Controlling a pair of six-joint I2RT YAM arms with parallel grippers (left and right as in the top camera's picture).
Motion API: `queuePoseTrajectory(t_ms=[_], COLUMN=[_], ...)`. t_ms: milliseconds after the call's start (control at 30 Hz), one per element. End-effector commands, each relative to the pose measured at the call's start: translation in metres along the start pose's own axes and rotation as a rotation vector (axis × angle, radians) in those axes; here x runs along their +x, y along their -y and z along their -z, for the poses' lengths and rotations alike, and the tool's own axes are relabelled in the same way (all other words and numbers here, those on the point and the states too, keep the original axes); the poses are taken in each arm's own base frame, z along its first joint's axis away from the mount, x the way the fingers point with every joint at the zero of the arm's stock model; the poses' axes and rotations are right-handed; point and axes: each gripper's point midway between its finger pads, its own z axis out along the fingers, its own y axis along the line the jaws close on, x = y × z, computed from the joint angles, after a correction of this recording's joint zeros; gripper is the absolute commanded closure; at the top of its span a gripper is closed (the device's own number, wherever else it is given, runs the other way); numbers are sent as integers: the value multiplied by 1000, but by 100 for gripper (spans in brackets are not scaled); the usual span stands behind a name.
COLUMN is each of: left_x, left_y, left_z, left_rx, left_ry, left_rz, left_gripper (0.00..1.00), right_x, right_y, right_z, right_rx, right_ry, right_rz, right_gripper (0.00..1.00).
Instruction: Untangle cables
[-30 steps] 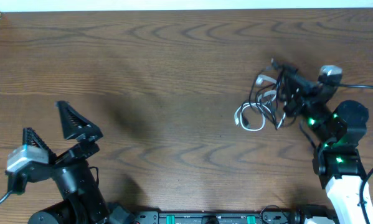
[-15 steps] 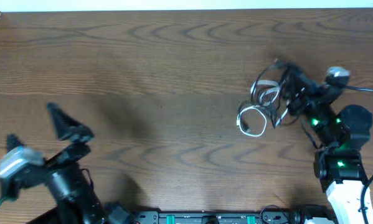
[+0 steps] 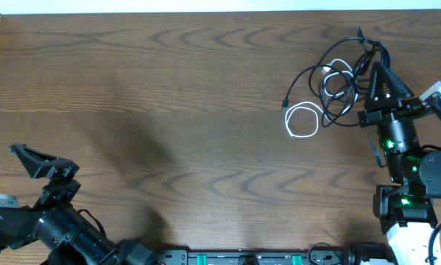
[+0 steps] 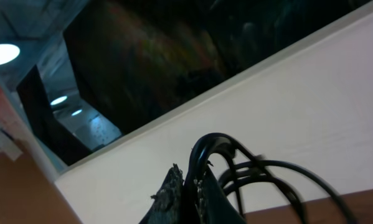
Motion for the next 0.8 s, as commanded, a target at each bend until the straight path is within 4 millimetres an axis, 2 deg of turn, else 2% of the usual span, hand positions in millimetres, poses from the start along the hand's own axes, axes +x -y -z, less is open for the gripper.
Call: queuePoseTrajectory(t_ms=[0,67,233,267,300,367,433,500,600,767], left_x=[-3,-3,-3,-3,-3,-3,-3,-3,-3,-2], left_y=[-7,-7,-7,-7,-7,-7,-7,-7,-7,-7], left_z=[0,0,0,0,0,0,0,0,0,0], left_rx=[-30,-30,-30,-30,-30,-34,-34,-34,-35,-34], left_ry=[-6,-6,-6,-6,-6,-8,-8,-8,-8,-8], left_rz=[-7,-7,-7,-6,-4,-5,-5,-5,-5,-9], left_gripper=[3,3,3,3,3,3,3,3,3,3], right_x=[-15,-24,-65,-73,-81,-89,-91,-92,-83,-58], right_y=[2,10,27,29,32,41,38,18,-10,-38], right_z=[-1,0,11,15,19,26,26,21,13,3], right_rx=[41,93,229,249,276,336,323,213,105,21], right_ry=[61,115,324,366,408,461,475,469,430,359], right_rz=[58,69,70,68,64,56,37,3,67,42], right_gripper=[99,99,99,5,1,1,1,1,1,1])
